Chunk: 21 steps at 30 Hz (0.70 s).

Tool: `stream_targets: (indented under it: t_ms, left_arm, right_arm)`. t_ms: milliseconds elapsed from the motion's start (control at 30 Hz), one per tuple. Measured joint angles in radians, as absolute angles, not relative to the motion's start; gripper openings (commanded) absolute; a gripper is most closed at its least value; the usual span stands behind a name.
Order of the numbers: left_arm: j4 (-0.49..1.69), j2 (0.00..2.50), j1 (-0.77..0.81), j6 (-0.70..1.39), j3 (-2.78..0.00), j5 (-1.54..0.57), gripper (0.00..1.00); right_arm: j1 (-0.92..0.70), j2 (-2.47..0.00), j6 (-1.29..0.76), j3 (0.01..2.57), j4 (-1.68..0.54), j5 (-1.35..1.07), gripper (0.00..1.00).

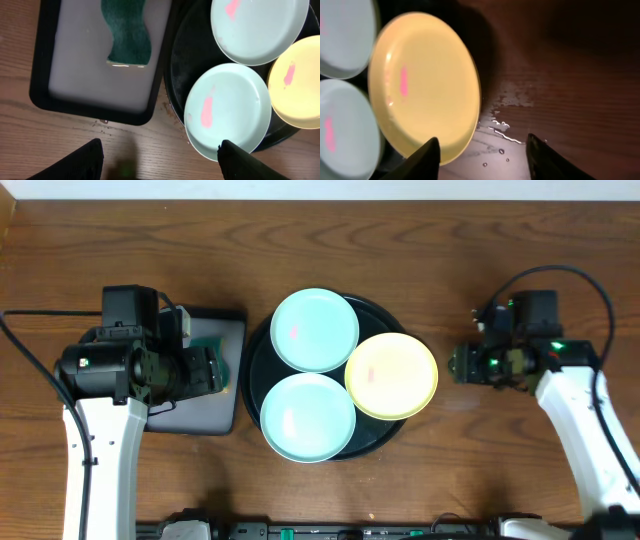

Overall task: Clean dirty plates on tray and stack at the side
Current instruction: 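Move right gripper to the yellow plate's right rim and grip it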

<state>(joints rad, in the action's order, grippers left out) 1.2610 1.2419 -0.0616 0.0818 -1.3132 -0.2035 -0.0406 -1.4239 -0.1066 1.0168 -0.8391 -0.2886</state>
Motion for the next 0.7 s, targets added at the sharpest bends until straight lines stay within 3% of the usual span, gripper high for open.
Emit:
stream_targets:
  t_ms: [67,167,233,433,533,700]
  left_arm:
    - [1.260,1.242,-0.062,0.082,-1.313,-0.204,0.73]
    - [1.258,1.242,-0.062,0.082,-1.313,-0.204,0.73]
    - [1.256,1.242,-0.062,0.082,-1.313,-0.204,0.73]
    - [1.252,1.242,-0.062,0.082,-1.313,-0.204,0.73]
    - [1.235,1.242,-0.062,0.082,-1.309,-0.204,0.73]
    - [1.212,1.242,-0.062,0.082,-1.283,-0.204,0.73]
  right_arm:
    - [-0.067,-1.457,-0.109,1.004,-0.809,-0.287,0.48]
    - [-0.113,-1.502,-0.110,0.997,-0.769,-0.281,0.34]
    - [-0.141,-1.525,-0.113,0.997,-0.756,-0.257,0.31]
    - [-0.202,-1.576,-0.134,0.997,-0.735,-0.121,0.26]
    - [-0.206,-1.602,-0.147,0.997,-0.723,-0.085,0.17]
    - [-0.206,-1.629,-0.157,0.995,-0.715,-0.063,0.17]
